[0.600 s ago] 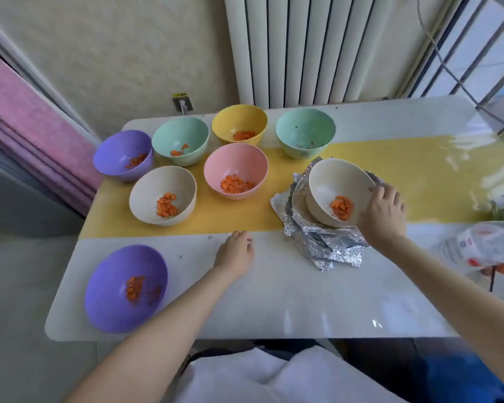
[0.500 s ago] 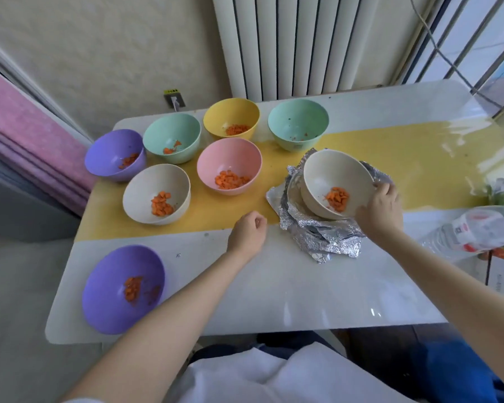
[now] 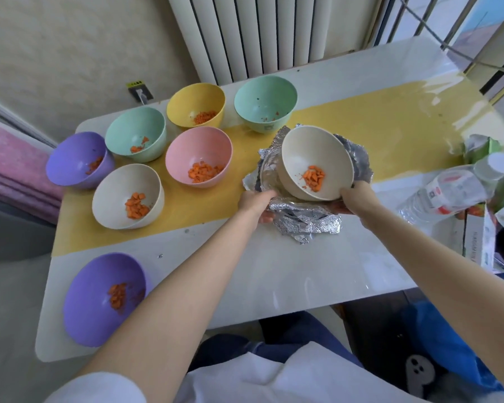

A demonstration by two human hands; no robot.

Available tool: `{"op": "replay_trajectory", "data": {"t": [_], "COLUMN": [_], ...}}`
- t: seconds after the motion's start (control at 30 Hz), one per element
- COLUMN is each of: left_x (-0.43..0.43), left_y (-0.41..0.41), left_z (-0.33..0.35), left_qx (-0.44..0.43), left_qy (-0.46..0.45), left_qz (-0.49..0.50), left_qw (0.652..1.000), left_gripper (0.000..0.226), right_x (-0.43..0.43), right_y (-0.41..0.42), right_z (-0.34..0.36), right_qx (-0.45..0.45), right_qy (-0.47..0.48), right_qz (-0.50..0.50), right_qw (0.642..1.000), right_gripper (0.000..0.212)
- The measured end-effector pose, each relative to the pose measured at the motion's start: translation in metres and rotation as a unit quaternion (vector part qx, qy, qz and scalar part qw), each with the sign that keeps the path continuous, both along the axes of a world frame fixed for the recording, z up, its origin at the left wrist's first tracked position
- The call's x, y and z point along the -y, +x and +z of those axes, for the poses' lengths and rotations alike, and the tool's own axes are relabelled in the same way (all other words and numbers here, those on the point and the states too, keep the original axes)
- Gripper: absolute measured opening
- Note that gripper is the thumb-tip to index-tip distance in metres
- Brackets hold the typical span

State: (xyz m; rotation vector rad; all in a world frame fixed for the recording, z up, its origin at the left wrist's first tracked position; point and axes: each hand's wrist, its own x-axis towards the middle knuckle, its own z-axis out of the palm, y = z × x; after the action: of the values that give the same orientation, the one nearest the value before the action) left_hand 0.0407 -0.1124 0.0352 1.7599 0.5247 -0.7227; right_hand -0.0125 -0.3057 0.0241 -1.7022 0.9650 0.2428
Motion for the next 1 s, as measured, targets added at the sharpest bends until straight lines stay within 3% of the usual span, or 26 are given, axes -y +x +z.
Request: {"op": "replay_trajectory", "data": {"t": [0.13,0.37,0.53,0.73,0.9,1.0], "left_x": [0.008,0.000,-0.024,-0.047,-0.064,-0.071], "left_y": [-0.001,-0.012,-0.017,-0.022,-0.028,-0.034], "left_z": [0.005,0.036,0.032,0.027,0.030,0.033], "left_qx": [0.034,0.215,0.245,0.262,0.309,0.323], "left_qy": [0.017,0.076,0.077,0.053,0.049,0.015], "left_qz": [0.008,0.034,0.134,0.241,0.271,0.274], "left_qw": [0.999,0.973,0.957,0.933,0.910,0.906], "left_gripper": [0.036,0.053,0.046,0.018,0.037,0.016], "right_x": [-0.003,-0.009,-0.013,-0.022,-0.029,-0.033], "right_y": [-0.007,-0.003,0.004,0.010,0.019,0.026], "right_z": [0.009,0.026,0.026,0.015,0.013,0.016], "right_qx": [0.021,0.068,0.087,0.030,0.018,0.009], "right_qy": [0.052,0.114,0.134,0.115,0.081,0.037], "right_qz": [-0.022,-0.006,-0.008,-0.012,-0.024,0.005], "right_qw": [0.998,0.991,0.987,0.993,0.996,0.999], "right_gripper": [0.032,0.027,0.034,0.034,0.034,0.032]}}
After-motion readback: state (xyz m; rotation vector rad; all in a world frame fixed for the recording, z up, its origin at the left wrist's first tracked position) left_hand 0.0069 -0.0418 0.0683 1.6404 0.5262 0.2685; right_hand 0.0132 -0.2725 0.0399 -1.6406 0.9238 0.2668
